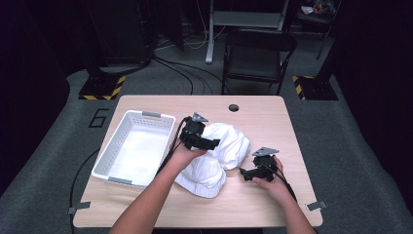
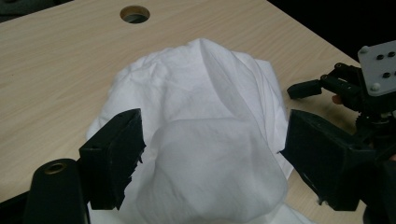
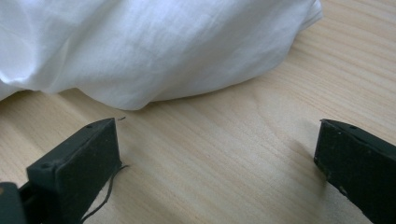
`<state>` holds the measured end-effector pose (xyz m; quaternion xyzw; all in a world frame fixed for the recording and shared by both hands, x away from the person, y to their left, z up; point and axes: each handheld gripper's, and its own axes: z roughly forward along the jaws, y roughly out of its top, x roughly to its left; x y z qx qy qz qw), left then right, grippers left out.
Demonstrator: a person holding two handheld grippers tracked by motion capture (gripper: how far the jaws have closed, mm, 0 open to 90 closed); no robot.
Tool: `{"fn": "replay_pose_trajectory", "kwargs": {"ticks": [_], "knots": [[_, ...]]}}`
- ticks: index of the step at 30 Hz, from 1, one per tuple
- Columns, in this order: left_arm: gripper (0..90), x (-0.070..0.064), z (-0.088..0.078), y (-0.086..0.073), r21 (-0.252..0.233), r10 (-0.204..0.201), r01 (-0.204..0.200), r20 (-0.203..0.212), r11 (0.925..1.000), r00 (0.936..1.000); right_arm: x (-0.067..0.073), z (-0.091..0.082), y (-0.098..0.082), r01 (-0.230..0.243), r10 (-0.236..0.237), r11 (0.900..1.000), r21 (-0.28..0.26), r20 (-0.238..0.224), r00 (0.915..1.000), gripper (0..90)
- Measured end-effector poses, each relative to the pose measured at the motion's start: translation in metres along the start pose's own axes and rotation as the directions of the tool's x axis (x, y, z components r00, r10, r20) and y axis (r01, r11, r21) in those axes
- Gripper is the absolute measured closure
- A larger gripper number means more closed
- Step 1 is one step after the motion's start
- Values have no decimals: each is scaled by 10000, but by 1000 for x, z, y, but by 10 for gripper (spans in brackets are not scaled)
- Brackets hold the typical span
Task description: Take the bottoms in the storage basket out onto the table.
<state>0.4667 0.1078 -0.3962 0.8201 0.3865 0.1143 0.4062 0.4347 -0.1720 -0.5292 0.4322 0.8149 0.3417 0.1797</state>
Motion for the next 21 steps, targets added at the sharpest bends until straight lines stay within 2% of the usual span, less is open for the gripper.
{"fn": "replay_pose_trajectory", "kwargs": {"ticks": [9,21], "knots": [[203,7,-23,4,-310,109,-111,-57,9995,9999,0,0,0,-3,3,10000,-2,3,10000,0],[279,24,-55,1,-437,341,-366,-570,9984,9978,0,0,0,-4,4,10000,-1,3,10000,0]]}}
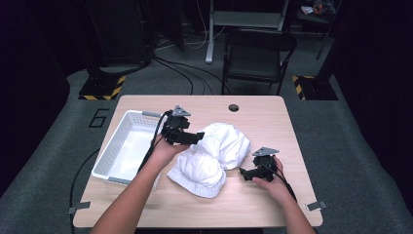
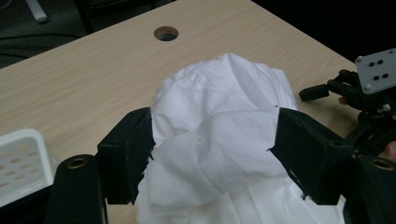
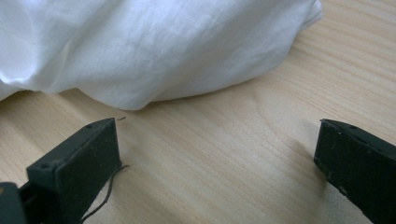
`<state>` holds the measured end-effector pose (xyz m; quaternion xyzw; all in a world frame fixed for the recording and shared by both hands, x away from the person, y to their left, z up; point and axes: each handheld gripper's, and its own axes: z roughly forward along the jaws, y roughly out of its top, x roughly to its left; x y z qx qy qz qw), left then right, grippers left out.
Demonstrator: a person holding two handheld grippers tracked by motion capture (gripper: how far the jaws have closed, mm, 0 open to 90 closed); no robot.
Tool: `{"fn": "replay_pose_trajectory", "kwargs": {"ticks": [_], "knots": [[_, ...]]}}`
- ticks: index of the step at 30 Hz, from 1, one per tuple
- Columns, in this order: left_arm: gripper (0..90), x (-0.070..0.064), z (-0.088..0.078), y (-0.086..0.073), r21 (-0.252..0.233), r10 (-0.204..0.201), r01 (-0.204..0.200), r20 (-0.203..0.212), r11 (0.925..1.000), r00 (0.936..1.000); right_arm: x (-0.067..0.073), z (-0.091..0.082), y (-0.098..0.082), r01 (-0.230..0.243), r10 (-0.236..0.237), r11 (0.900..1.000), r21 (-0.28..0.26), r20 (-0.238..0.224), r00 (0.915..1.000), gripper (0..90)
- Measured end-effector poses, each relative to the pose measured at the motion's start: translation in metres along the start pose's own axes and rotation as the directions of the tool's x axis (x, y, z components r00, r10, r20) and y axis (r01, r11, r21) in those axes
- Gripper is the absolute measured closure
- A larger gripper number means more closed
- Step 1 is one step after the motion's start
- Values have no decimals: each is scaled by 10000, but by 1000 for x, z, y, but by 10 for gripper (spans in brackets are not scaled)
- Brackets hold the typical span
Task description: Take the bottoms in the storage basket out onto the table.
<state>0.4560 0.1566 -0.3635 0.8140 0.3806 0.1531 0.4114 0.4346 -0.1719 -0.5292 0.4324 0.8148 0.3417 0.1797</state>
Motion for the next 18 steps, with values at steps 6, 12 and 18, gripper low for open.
{"fn": "replay_pose_trajectory", "kwargs": {"ticks": [6,12,18], "knots": [[317,7,-14,-3,-294,-82,77,-169,9995,9998,0,0,0,-1,1,10000,-1,-1,10000,0],[333,14,-26,-8,-318,-29,17,-358,9995,9994,0,0,0,-5,5,10000,-2,-1,10000,0],[334,23,-36,-16,-361,-95,76,-523,9993,9986,0,0,0,-2,2,10000,1,-1,10000,0]]}}
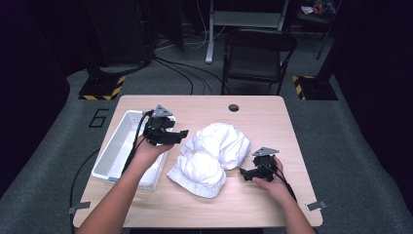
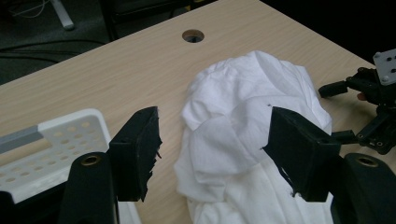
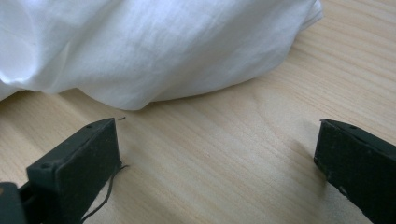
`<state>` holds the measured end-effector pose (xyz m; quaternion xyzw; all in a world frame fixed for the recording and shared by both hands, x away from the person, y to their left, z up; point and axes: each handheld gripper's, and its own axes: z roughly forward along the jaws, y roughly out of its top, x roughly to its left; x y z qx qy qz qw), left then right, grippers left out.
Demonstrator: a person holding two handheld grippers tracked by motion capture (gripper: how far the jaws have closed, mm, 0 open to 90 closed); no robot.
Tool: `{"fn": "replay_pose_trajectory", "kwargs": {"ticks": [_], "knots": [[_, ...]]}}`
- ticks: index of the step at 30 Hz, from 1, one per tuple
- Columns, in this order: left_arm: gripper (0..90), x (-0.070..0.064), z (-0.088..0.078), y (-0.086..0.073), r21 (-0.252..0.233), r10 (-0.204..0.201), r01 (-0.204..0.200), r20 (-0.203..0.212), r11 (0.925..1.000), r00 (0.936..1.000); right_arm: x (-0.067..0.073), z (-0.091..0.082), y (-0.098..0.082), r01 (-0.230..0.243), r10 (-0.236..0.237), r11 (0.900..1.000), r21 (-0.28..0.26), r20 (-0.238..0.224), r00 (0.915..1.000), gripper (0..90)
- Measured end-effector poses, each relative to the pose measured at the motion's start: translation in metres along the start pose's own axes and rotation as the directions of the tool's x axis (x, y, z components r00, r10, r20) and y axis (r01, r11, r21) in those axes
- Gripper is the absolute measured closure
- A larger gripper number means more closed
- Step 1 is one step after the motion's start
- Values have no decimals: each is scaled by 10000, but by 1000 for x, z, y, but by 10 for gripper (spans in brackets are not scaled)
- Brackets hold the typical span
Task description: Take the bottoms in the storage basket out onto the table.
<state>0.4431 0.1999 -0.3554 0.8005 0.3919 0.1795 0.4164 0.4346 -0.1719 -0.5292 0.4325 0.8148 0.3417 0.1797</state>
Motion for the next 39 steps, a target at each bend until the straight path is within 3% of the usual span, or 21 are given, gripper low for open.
{"fn": "replay_pose_trajectory", "kwargs": {"ticks": [11,24,33,39], "knots": [[335,14,-13,-21,46,-186,187,-167,9998,9997,0,0,0,0,0,10000,-2,0,10000,0],[338,31,-17,-57,193,-407,413,-283,9990,9988,0,0,0,1,-1,10000,-2,-1,10000,0],[339,34,-20,-79,-13,-450,450,-201,9990,9988,0,0,0,-3,3,10000,0,-1,10000,0],[334,34,-20,-92,202,-315,322,-328,9993,9990,0,0,0,1,-1,10000,-2,1,10000,0]]}}
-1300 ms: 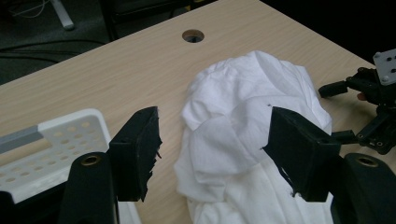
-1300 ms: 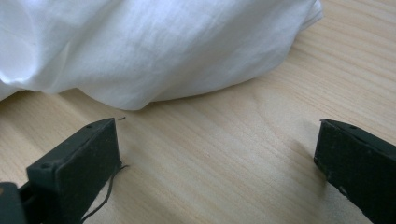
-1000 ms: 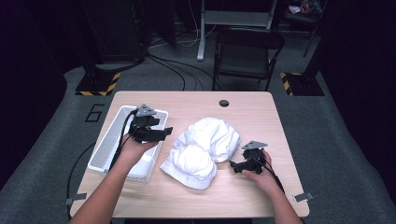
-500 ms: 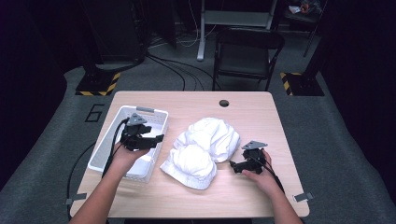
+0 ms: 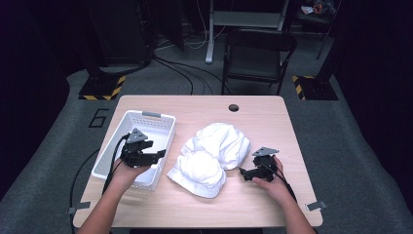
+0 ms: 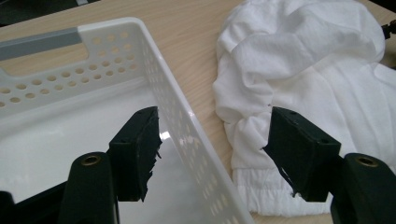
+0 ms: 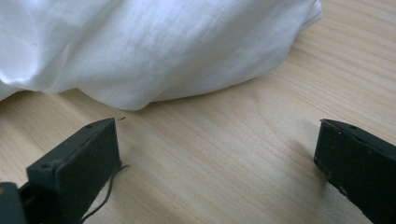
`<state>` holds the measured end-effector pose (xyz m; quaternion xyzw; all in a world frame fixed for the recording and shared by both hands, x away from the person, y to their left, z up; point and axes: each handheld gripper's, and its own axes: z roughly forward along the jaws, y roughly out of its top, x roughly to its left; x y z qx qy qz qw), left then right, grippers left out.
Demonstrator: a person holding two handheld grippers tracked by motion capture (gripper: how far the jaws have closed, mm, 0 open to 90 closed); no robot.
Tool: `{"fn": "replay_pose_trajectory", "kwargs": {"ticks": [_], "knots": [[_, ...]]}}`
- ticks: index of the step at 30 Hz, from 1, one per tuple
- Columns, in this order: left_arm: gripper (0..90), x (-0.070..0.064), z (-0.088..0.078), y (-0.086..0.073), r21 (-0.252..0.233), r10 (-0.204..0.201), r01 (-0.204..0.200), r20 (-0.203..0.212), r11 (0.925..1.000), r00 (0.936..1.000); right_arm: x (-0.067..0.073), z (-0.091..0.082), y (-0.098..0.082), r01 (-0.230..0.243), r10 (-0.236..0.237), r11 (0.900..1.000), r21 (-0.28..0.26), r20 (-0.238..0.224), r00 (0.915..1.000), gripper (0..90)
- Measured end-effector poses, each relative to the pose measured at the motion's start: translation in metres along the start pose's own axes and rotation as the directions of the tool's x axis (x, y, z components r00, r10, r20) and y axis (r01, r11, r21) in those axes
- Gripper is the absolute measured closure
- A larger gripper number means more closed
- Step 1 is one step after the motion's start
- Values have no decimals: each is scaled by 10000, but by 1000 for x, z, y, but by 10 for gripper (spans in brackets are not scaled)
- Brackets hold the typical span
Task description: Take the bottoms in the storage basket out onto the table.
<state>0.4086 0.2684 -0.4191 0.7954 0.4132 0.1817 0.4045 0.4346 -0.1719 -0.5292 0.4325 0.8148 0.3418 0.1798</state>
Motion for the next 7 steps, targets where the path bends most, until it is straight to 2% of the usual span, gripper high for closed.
{"fn": "replay_pose_trajectory", "kwargs": {"ticks": [7], "knots": [[305,2,-1,-9,-125,-206,208,173,9997,9996,0,0,0,-1,1,10000,1,-1,10000,0]]}}
